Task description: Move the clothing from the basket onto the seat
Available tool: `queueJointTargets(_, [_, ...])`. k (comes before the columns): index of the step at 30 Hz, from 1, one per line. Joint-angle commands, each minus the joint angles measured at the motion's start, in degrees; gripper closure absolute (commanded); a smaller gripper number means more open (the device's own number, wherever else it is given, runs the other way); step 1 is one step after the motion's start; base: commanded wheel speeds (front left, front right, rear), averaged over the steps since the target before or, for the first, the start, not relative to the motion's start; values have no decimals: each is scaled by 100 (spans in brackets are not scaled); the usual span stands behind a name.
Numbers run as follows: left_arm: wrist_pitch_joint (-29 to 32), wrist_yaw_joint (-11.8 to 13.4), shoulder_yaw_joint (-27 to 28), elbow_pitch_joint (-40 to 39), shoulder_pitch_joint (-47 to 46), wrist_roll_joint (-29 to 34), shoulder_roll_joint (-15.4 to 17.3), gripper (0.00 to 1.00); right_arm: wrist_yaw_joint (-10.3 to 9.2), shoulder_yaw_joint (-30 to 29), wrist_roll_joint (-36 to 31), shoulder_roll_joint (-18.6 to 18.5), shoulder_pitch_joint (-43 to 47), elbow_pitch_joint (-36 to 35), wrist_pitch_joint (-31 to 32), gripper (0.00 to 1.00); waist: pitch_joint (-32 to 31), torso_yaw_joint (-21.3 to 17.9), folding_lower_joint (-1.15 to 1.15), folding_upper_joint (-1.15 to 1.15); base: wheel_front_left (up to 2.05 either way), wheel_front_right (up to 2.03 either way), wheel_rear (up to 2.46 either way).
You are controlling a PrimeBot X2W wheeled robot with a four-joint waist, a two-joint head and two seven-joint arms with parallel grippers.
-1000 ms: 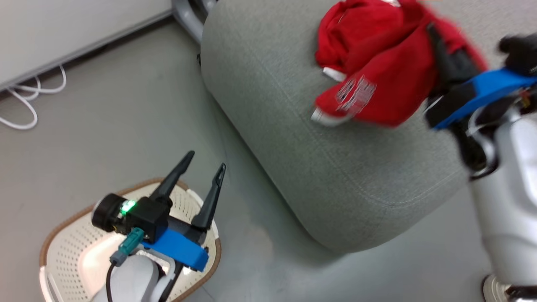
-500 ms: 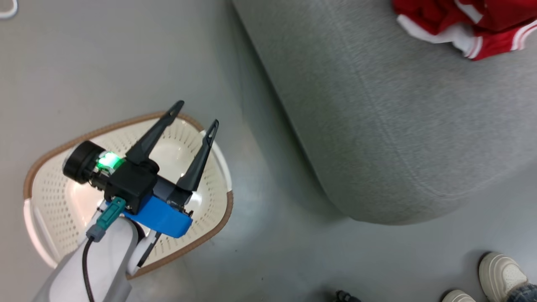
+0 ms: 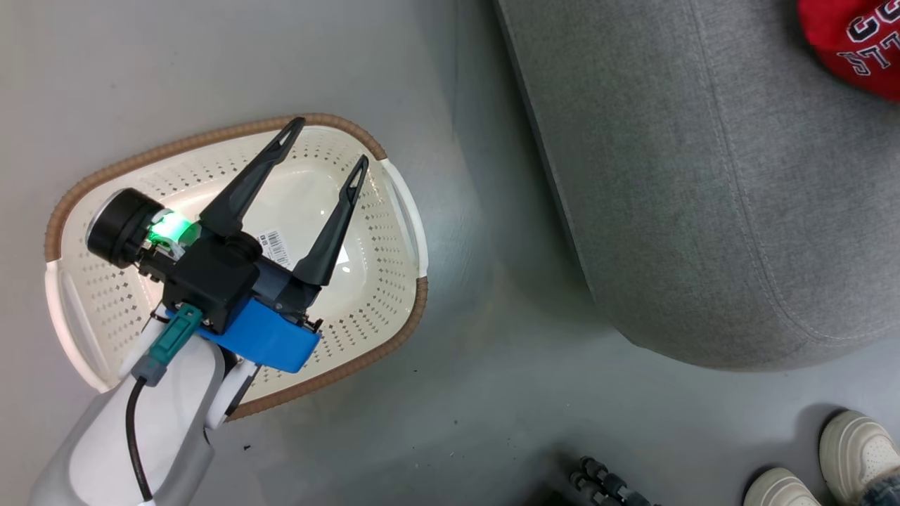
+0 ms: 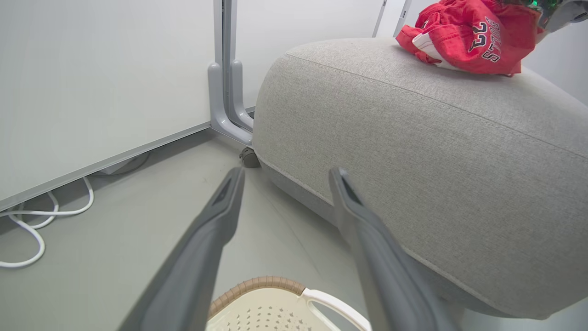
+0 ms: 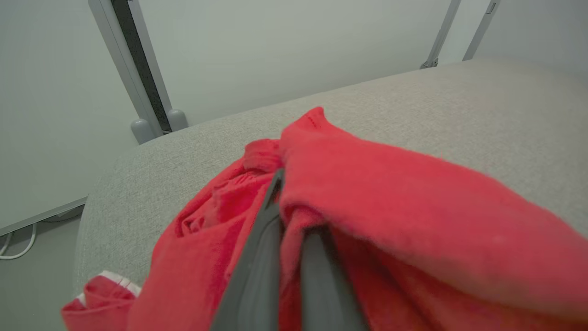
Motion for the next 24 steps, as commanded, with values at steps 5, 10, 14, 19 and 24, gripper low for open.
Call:
queueJointTargets(5, [-54, 27, -57, 99, -117, -6, -46, 0, 1, 205, 138, -94, -168, 352, -190, 100, -73, 5, -1, 0, 0, 0, 0])
queueJointTargets(10, [-78, 37, -42, 156, -133, -53, -56, 0, 1, 354, 241, -146, -203, 492, -225, 100, -142, -7, -1, 0, 0, 0, 0])
queueJointTargets(14, [-101, 36, -16, 207, -139, -79, -47, 0, 1, 439, 307, -128, -198, 600, -231, 26, -175, -18, -1, 0, 0, 0, 0])
queueJointTargets(19, [-117, 33, -44, 294, -140, -97, -114, 0, 1, 510, 312, -108, -170, 680, -259, 0, -268, 10, -1, 0, 0, 0, 0])
queueJointTargets(24, [-148, 41, -52, 480, -70, -169, -353, 0, 1, 669, 199, -168, 117, 720, -354, 0, -612, 135, -1, 0, 0, 0, 0])
